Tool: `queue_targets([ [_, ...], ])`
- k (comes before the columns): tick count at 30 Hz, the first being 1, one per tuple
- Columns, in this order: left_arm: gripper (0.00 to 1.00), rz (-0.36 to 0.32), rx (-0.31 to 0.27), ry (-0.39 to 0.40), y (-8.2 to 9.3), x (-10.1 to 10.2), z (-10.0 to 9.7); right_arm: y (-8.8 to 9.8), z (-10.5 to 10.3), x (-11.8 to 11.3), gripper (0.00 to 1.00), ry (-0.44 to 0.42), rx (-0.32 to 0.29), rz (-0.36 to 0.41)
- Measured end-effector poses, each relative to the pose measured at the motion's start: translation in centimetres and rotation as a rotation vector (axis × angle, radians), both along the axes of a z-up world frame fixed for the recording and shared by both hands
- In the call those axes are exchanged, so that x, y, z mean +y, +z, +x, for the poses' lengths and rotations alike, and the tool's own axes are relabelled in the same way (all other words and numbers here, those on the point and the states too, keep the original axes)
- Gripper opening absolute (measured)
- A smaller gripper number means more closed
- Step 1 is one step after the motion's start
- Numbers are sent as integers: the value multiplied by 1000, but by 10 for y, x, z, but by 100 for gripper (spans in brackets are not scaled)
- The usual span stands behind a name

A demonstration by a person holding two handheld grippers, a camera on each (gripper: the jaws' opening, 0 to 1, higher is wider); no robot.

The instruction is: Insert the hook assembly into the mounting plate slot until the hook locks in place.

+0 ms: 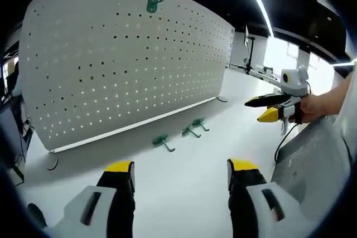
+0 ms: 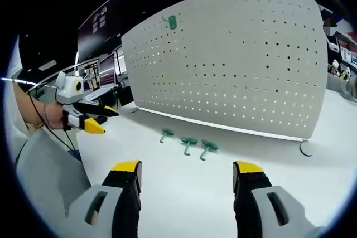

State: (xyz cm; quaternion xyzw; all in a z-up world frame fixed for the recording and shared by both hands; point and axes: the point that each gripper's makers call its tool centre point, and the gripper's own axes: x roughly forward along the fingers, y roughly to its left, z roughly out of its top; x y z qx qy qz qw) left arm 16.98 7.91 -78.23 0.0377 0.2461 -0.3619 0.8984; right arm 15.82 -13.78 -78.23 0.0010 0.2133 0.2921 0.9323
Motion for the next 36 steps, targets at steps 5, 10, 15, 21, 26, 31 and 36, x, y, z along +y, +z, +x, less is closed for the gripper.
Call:
queue_targets([
  [5, 70, 27, -2, -35, -1, -3, 5, 0, 0, -1, 64, -3, 2, 2],
  [10, 70, 71, -7, -85, -2, -6, 12, 0, 0, -2, 64, -5, 4, 2],
  [15, 70, 117, -12, -138, -3, -8, 20, 0, 1, -3, 65, -12, 2, 5],
  [21, 70, 156, -26, -188, -2, -10, 29, -1, 1, -4, 65, -17, 6, 5],
  [26, 70, 185, -33, -224, -4, -11, 36, -1, 0, -4, 65, -18, 8, -4],
  [31, 69, 215, -43, -254, -4, -11, 45, -3, 1, -6, 66, -23, 12, -7],
  [36, 70, 225, -42, -269, -5, -11, 54, -4, 0, -6, 65, -20, 15, -14],
])
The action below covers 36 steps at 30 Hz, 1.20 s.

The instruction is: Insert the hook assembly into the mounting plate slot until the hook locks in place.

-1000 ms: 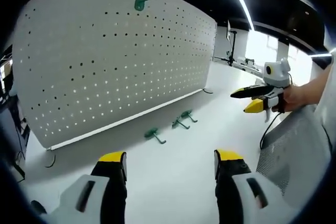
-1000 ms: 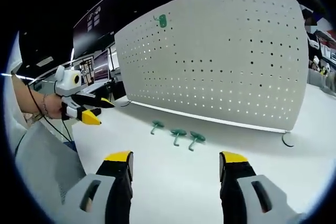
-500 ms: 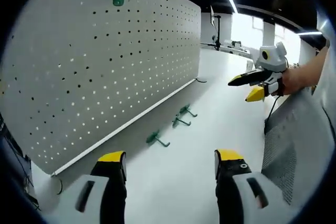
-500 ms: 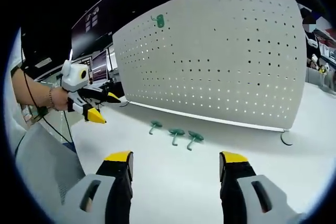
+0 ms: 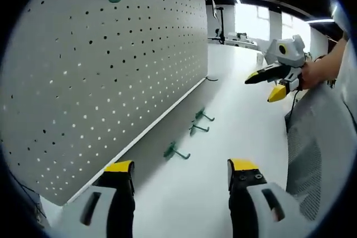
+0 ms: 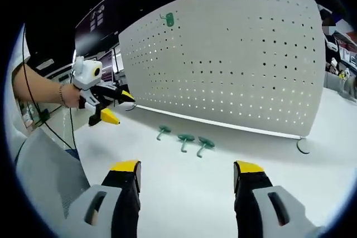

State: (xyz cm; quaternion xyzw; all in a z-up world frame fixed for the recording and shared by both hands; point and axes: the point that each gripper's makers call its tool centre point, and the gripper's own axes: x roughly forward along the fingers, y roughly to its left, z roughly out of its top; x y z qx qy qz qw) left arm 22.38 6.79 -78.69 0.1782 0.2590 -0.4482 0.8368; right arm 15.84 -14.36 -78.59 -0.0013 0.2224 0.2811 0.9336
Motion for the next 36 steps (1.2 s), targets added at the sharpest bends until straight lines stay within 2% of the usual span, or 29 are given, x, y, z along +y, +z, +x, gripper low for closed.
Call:
queue_targets([
  [14, 69, 94, 9, -114, -14, -11, 7, 0, 0, -2, 66, -12, 10, 15],
  [18, 70, 105, 36, -134, -18, -15, 10, -1, 0, -2, 65, -13, 14, 21],
  [25, 70, 159, 42, -215, -22, -23, 14, -1, 0, -2, 64, -16, 19, 25],
  [36, 71, 217, 61, -271, -35, -26, 24, -5, -2, -1, 66, -11, 39, 12],
])
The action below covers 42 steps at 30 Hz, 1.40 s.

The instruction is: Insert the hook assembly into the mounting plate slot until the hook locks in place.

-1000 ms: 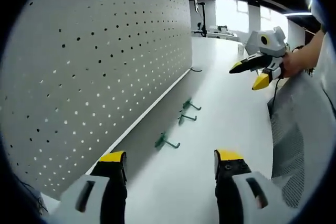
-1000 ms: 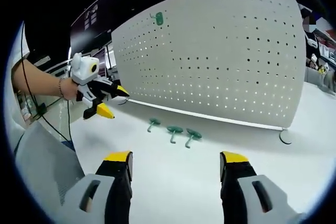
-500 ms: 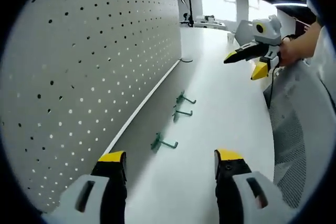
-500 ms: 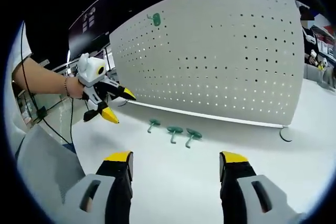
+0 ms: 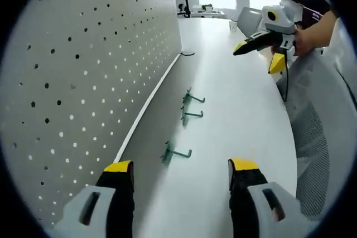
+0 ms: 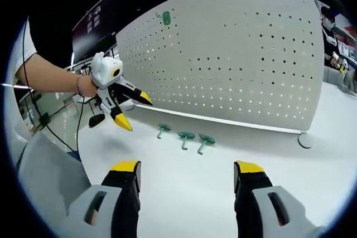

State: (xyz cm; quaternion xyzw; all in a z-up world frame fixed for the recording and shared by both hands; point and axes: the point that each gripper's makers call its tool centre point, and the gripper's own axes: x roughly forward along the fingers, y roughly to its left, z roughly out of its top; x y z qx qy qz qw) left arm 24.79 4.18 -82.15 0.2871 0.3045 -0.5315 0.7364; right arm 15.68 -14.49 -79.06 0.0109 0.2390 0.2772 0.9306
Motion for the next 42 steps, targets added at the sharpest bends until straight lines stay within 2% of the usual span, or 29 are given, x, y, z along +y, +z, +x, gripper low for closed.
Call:
queue_targets([
  [3, 71, 27, 19, 4, -5, 2, 3, -1, 0, -2, 66, -5, 3, -2],
  [8, 71, 40, 19, -30, -5, -1, 6, -4, -1, -1, 66, -6, 21, -3],
  [17, 70, 91, 24, -90, -18, -3, 15, -5, -2, -2, 65, -11, 35, 2],
  [20, 71, 96, 40, -86, -21, -3, 19, -4, -3, -2, 63, -18, 43, 3],
  [30, 71, 152, 57, -147, -36, -5, 20, -4, -3, 0, 62, -7, 43, 7],
  [35, 71, 174, 90, -160, -45, -9, 21, -6, -5, 1, 63, -5, 52, 5],
  [42, 70, 199, 109, -190, -54, -12, 22, -6, -4, 0, 62, -9, 52, 9],
])
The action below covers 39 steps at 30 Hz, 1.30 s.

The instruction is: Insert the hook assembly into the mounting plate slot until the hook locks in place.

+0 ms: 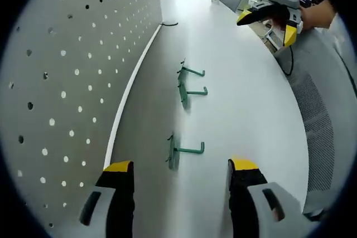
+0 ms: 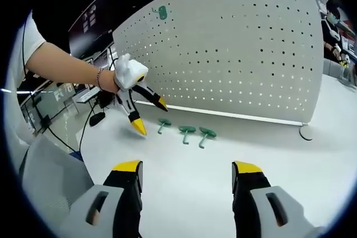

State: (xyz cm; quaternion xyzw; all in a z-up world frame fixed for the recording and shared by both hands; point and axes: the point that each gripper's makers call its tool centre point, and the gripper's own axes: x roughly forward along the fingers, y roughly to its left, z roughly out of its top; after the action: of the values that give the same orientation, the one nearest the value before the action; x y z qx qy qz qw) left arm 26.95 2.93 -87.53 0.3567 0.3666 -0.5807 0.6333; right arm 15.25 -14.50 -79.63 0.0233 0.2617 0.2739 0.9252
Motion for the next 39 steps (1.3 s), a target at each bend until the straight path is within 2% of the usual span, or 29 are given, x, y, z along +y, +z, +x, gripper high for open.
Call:
queue_targets([
  [10, 69, 25, 6, -37, -9, -2, -1, 0, 0, -1, 62, -9, 5, 5],
  [14, 69, 5, 23, -17, -10, -5, 2, 0, 0, -2, 62, -13, 7, 5],
  [25, 67, -1, 21, -28, -9, -6, 1, 1, 0, -3, 60, -22, 6, 12],
  [32, 57, 0, 16, -38, -8, -6, 1, 2, 0, -3, 59, -21, 6, 16],
  [37, 42, 4, 15, -19, -6, -5, 4, 3, -1, -4, 58, -25, 8, 22],
  [39, 39, 0, 13, -12, -7, -5, 4, 4, -1, -3, 57, -25, 9, 26],
])
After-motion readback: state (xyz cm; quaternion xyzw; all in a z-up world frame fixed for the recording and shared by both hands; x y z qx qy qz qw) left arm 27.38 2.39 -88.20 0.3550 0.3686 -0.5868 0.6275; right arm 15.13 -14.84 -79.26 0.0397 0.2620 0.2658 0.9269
